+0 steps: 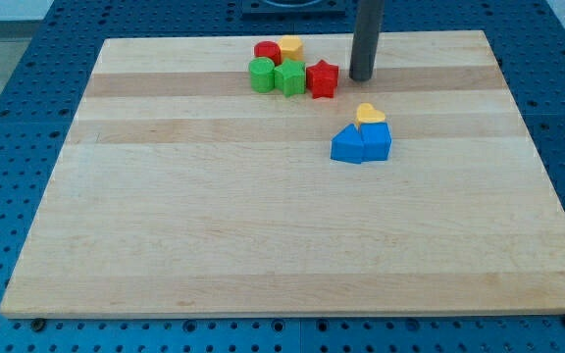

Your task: Nudge the yellow hexagon along with the red circle right a bit

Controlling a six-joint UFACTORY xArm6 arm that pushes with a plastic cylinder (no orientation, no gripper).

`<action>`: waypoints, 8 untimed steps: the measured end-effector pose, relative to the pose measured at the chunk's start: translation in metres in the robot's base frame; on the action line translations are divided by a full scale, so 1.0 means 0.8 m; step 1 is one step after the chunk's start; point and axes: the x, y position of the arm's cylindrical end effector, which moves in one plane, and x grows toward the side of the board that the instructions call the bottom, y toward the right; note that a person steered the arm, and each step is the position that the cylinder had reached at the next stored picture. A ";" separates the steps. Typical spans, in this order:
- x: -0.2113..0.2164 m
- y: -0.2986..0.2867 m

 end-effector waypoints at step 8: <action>-0.068 -0.204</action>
